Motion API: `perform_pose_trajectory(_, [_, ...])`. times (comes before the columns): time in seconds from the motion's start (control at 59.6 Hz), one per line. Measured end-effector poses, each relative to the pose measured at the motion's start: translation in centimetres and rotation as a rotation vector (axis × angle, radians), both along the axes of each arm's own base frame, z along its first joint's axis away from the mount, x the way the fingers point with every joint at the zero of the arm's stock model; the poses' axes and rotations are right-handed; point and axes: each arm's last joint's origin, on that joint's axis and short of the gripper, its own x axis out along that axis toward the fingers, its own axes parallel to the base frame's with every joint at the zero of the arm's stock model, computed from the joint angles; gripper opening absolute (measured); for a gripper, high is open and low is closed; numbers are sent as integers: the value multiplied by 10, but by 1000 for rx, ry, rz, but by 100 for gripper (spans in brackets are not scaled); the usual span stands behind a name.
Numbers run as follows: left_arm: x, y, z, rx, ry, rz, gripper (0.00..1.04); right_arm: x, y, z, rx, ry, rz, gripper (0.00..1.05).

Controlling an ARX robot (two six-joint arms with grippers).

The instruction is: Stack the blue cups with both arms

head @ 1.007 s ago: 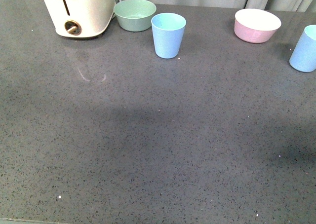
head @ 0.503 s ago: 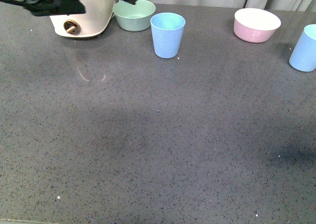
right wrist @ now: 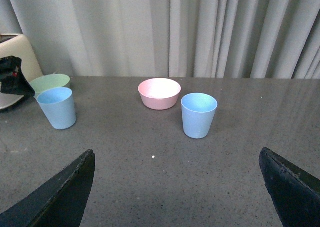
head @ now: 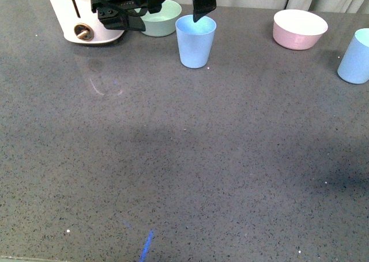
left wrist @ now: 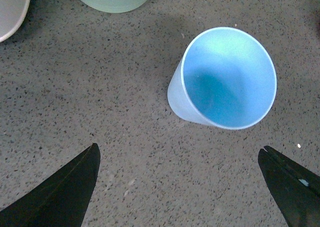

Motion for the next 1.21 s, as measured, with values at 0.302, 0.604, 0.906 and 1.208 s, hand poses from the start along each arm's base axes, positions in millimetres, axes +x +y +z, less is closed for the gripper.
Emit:
perform_pose_trajectory(0.302, [36, -8, 1, -9, 13, 27, 96, 0, 0, 0, 0, 0, 0, 96])
perform_pose_trajectory(0.604, [62, 1, -29, 5, 83, 72, 96, 0, 0, 0, 0, 0, 0, 96])
perform_pose_trajectory(0.906, [63, -12, -46, -3, 136, 80, 84, 0, 0, 0, 0, 0, 0, 96])
perform_pose_trajectory(1.208, [62, -28, -42, -14, 144, 62, 30, 0, 0, 0, 0, 0, 0, 96])
